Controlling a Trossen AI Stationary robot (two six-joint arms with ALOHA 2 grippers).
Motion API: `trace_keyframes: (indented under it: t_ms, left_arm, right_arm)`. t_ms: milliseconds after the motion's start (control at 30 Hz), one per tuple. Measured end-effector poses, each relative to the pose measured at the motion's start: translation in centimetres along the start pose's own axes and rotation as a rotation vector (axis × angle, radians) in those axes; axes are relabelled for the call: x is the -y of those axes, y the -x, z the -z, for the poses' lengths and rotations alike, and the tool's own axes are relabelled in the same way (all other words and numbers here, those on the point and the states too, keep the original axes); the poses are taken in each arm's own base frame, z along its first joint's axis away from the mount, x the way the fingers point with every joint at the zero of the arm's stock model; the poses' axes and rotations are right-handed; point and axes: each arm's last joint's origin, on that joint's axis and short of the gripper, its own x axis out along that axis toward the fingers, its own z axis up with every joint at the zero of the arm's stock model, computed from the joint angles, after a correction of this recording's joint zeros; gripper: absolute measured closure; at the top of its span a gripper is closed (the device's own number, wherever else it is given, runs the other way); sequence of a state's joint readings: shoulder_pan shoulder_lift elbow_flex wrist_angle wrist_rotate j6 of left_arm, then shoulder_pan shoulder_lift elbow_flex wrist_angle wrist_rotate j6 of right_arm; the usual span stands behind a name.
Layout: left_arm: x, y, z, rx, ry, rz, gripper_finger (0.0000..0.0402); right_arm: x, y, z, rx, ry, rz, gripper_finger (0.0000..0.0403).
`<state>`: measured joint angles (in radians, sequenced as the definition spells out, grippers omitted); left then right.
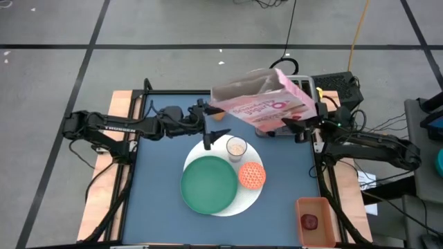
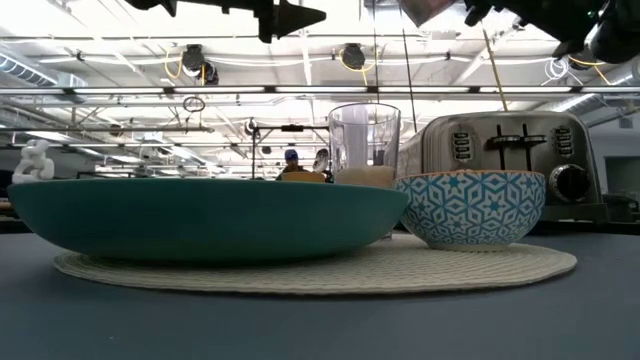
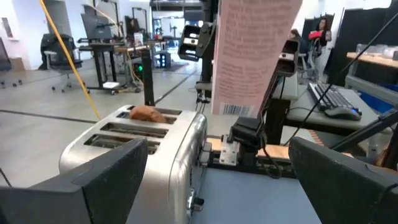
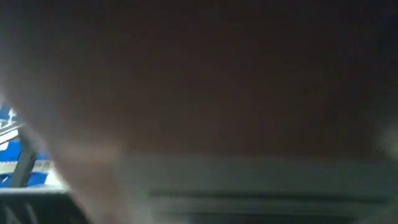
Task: Arrange a breakfast setting
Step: Pour the cereal into the orange bowl
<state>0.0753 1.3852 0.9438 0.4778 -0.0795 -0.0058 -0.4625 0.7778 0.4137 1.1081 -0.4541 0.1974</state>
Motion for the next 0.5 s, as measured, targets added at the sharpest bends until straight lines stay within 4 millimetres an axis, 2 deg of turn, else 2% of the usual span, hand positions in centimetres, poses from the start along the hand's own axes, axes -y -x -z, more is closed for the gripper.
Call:
trace_keyframes:
  t_ms: [167, 367, 500]
  left_arm:
    - [0.1, -1.8, 1.2, 0.076, 0.006, 0.000, 0.0009]
    - [-0.1, -4.4, 3.7, 0.275, 0.077, -0.002, 0.0009]
    - [-0.3, -6.8, 5.1, 0.295, 0.074, -0.008, 0.0009]
  right_arm:
    - [0.2, -0.3, 0.1, 0.048, 0.019, 0.009, 0.0170]
    - [0.2, -0.4, -0.3, 0.132, 0.060, -0.011, 0.0170]
    - [0.1, -0.4, -0.7, 0.186, 0.086, -0.007, 0.0170]
